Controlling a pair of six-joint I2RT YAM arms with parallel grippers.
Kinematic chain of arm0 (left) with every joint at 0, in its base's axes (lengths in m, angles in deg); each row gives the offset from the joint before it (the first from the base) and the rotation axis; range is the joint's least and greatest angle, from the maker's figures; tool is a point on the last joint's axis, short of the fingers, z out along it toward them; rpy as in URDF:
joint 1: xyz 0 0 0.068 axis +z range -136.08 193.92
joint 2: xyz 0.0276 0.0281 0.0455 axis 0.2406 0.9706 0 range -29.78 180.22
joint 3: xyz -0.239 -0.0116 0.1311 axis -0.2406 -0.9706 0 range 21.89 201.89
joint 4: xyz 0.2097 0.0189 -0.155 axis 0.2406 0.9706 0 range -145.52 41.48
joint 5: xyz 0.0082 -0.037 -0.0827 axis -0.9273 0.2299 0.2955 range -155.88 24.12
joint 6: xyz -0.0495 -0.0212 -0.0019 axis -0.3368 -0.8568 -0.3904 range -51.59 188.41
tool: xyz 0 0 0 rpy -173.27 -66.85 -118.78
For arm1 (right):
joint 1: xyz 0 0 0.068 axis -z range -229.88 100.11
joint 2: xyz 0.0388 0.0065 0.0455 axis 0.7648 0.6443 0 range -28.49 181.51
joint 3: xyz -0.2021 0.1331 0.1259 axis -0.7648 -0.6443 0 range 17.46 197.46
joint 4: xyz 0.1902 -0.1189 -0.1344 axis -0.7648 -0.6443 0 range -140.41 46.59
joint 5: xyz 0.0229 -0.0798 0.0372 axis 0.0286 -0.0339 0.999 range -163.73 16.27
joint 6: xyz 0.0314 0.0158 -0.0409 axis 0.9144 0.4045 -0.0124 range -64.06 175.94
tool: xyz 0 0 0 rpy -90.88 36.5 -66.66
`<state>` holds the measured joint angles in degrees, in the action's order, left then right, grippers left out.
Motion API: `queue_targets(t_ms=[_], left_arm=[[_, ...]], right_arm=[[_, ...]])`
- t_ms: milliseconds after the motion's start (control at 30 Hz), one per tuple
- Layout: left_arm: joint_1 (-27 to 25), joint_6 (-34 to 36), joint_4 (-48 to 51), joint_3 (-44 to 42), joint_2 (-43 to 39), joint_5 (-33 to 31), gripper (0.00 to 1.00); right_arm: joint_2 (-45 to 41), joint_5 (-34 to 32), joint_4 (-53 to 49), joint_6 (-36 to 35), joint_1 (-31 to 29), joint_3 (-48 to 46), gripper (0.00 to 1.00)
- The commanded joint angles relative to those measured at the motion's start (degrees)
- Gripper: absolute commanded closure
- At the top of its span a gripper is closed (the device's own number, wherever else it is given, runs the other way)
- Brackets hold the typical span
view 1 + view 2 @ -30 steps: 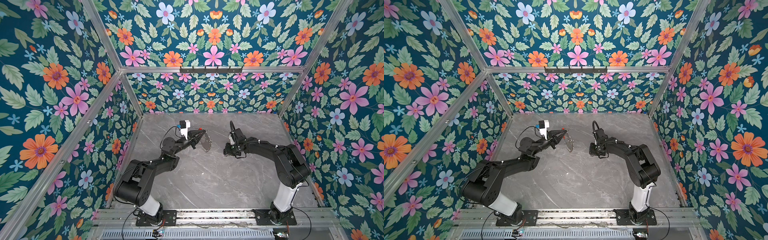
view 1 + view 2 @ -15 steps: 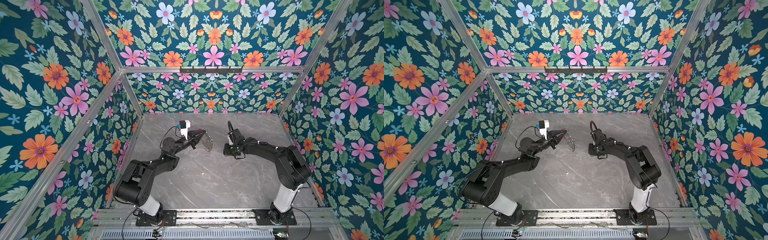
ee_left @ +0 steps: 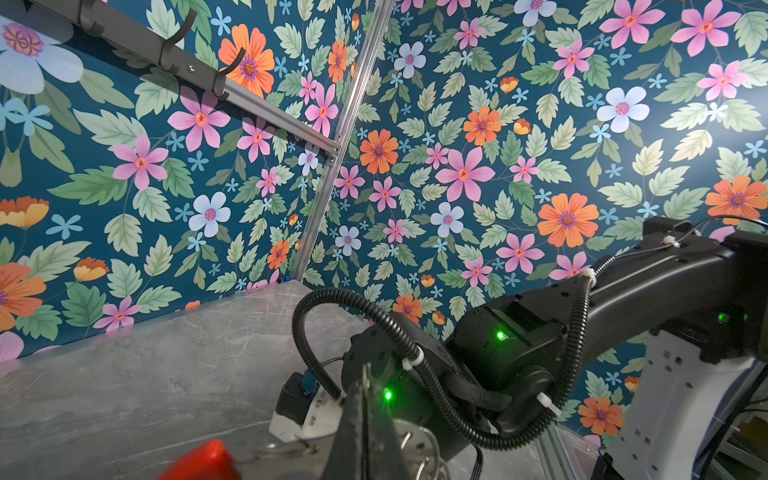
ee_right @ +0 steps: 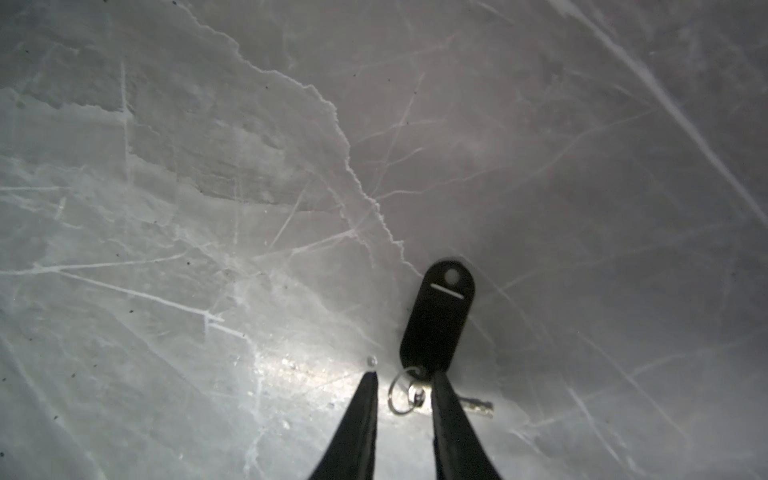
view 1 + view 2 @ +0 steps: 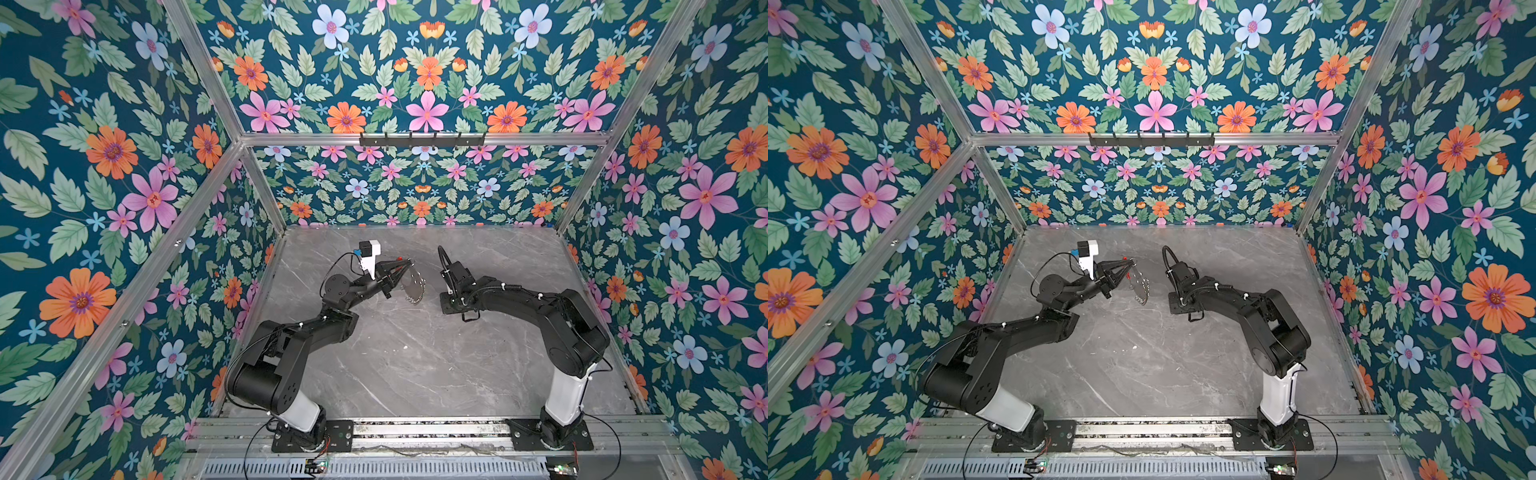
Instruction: Put the keys on the keyring
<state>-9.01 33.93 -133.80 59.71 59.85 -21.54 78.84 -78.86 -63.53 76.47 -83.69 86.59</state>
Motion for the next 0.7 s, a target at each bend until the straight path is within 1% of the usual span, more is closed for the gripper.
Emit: queue_targets(t_ms=[0, 333, 533, 600, 667], left_arm=[[-0.1, 0.4, -1.3, 0.2, -0.1, 0.1, 1.00], [0.0, 0.2, -1.3, -0.2, -0.3, 0.0, 1.00], [-0.1, 0.2, -1.3, -0.5, -0.6, 0.0, 1.00], [-0.1, 0.2, -1.3, -0.6, -0.7, 0.0, 1.00], [-0.1, 0.2, -1.3, -0.6, -0.8, 0.0, 1.00]], right_arm=[[0.3, -2.5, -1.6, -1.7, -0.6, 0.2, 0.75], [1.6, -3.4, -2.2, -2.3, -1.5, 0.4, 0.75], [2.3, -4.6, -3.0, -2.3, -1.5, 0.6, 0.78], [2.5, -5.0, -3.2, -2.2, -1.5, 0.7, 0.80], [2.3, -5.4, -3.3, -2.1, -1.5, 0.6, 0.87]])
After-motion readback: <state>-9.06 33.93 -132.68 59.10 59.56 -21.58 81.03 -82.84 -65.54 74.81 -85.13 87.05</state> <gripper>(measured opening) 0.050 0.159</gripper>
